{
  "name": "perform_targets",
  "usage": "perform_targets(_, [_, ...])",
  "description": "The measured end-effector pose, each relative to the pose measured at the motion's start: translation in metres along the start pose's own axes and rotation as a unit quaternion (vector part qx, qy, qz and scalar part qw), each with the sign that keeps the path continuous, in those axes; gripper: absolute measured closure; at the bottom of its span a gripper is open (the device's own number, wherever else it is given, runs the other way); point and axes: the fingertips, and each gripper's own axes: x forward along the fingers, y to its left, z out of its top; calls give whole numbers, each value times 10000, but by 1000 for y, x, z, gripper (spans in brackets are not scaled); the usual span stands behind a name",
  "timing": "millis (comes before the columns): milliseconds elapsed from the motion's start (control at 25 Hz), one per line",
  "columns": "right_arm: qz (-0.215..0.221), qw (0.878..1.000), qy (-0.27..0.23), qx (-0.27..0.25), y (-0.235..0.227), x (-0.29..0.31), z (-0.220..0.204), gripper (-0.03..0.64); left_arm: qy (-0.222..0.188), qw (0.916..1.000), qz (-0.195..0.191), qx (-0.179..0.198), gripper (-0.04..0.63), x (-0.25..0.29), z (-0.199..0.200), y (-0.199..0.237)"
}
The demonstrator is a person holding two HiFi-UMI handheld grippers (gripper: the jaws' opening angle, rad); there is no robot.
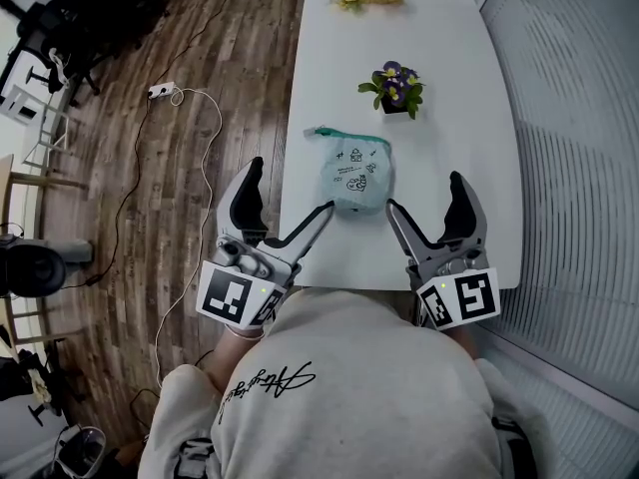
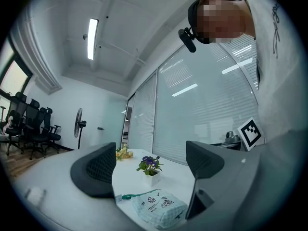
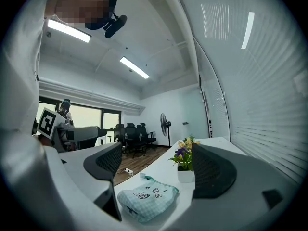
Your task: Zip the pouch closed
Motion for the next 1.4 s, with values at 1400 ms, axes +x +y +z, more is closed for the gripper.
perform_targets(1400, [955,9898,1034,-228,-8,45,-47,179,214,9997,68,48,155,20,-13,-5])
